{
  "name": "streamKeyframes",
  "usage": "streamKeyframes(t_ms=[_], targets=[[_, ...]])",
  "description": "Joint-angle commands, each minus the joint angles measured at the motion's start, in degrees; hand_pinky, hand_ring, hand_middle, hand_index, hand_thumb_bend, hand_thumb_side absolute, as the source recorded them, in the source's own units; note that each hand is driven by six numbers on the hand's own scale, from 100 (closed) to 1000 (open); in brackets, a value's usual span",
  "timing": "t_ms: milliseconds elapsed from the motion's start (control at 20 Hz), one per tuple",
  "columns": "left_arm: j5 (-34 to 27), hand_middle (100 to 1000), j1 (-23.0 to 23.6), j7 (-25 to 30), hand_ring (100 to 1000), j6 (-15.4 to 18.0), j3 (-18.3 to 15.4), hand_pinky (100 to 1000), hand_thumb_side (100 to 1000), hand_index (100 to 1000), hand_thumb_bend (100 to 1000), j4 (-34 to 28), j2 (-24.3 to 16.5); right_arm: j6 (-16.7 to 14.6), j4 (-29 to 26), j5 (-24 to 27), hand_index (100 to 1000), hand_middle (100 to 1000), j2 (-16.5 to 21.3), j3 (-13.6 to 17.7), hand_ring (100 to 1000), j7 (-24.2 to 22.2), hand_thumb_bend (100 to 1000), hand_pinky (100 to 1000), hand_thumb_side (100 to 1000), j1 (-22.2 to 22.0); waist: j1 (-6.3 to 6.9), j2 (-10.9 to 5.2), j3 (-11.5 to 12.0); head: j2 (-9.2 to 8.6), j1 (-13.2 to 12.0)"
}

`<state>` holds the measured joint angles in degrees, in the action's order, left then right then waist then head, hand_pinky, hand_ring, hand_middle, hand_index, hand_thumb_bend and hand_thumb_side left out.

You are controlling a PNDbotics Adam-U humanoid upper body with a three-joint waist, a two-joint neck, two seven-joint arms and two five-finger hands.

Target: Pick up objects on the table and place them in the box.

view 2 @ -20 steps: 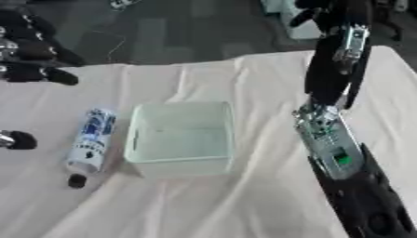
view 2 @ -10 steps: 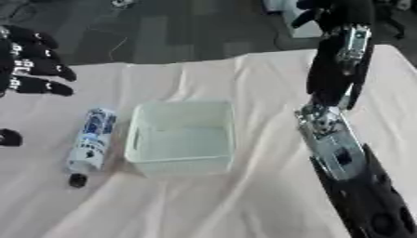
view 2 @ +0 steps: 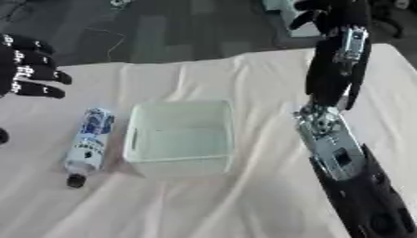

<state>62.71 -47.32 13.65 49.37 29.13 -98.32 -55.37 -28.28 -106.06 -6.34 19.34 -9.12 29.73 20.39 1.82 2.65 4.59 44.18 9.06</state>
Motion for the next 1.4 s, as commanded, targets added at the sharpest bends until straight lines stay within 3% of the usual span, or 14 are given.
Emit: streamKeyframes(t_ms=[50, 300, 600, 700, 850, 1100, 1400], targets=[[1.27, 785, -1.95, 0.57, 726, 2.59, 0.49, 782, 478, 801, 663, 0.34, 0.04, -0.05, -0.44, 0.39, 631, 595, 0.60, -0.10, 539, -0.46, 100, 384, 1000, 0.89, -0.05, -0.41, -0.32, -0.06, 0.20], [1.22, 786, -2.69, -0.73, 723, 2.60, 2.70, 788, 484, 806, 657, 1.21, 0.86, -0.06, -0.44, 0.84, 631, 595, 0.39, -0.46, 539, -0.96, 100, 384, 1000, 1.62, -0.42, -0.04, -1.65, -0.06, -0.77], [1.71, 801, -2.67, 1.91, 730, 2.60, 5.08, 804, 478, 825, 699, 2.82, 1.02, -0.05, -0.45, 1.21, 631, 595, 0.31, -0.50, 539, -1.27, 100, 384, 1000, 1.68, -0.40, 0.27, -2.33, -0.06, -2.03], [1.85, 805, -2.63, 2.69, 735, 2.60, 5.47, 808, 504, 830, 750, 3.17, 0.94, -0.09, -0.44, 1.24, 631, 595, 0.27, -0.48, 539, -1.30, 100, 384, 1000, 1.67, -0.32, 0.36, -2.37, -0.06, -2.33], [1.90, 811, -2.14, 3.83, 739, 2.60, 5.88, 807, 546, 836, 909, 2.85, 0.18, -0.13, -0.42, 1.25, 631, 591, 0.21, -0.46, 536, -1.30, 100, 382, 1000, 1.76, -0.27, 0.50, -2.51, -0.06, -2.72], [2.27, 811, -0.69, 5.42, 738, 2.60, 6.07, 803, 562, 836, 903, 2.49, -1.02, -0.14, -0.41, 1.23, 628, 589, 0.27, -0.40, 535, -1.29, 100, 381, 1000, 1.93, -0.20, 0.65, -2.76, -0.06, -3.14], [5.95, 856, 0.39, 7.70, 776, 2.60, 6.00, 837, 518, 866, 860, 4.73, -1.03, -0.20, -0.33, 1.31, 629, 589, 0.04, -0.32, 535, -1.25, 100, 381, 1000, 1.76, -0.34, 0.66, -2.98, -0.06, -3.41]])
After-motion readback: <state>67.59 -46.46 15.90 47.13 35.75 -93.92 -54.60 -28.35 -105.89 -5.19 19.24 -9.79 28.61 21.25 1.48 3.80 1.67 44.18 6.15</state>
